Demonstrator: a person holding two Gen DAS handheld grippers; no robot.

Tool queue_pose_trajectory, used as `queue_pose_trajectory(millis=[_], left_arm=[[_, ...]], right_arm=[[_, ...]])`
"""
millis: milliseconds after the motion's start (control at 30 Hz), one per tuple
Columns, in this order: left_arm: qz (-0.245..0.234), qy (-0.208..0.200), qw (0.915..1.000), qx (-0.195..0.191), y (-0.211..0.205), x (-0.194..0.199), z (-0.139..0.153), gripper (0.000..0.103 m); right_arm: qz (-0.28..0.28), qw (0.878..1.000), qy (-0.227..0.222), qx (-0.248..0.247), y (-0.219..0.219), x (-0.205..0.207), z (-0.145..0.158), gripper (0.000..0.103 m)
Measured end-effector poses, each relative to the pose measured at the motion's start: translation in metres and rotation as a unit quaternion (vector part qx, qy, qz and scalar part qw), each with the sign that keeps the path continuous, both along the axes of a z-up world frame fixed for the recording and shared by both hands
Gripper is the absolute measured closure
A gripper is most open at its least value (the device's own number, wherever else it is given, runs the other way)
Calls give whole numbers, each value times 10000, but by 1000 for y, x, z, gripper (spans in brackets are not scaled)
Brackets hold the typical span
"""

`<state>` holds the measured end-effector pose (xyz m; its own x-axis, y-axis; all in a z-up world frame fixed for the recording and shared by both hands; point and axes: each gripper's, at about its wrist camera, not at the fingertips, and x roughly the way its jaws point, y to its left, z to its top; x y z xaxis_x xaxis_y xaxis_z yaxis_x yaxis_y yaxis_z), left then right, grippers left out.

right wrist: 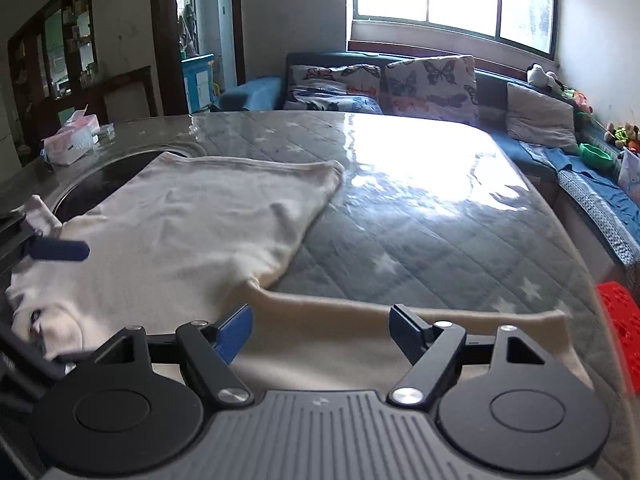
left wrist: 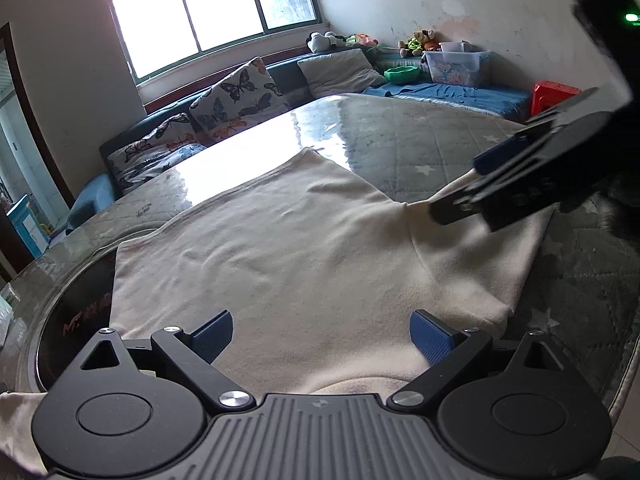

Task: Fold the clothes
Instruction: 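Press the flattened sweatshirt with both open grippers near each other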

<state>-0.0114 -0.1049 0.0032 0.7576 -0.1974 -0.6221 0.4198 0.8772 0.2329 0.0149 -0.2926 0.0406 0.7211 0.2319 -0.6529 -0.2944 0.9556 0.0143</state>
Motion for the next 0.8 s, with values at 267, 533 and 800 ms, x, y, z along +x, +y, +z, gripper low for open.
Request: queue_pose_trajectory(millis=[267,533,800], left_arm=[[-2,6,10000,-24,1,0,0,6],[-10,-8,10000,-33,1,-1,1,6],[79,-81,9999,-30,7,-1,6,6]], right_arm=[[-214,9997,14,-89,1,12,-9,25],[-549,9983,86,-168,-32,-19,-9,23],[-1262,9919,143,-57,-80,-33,-11,22]])
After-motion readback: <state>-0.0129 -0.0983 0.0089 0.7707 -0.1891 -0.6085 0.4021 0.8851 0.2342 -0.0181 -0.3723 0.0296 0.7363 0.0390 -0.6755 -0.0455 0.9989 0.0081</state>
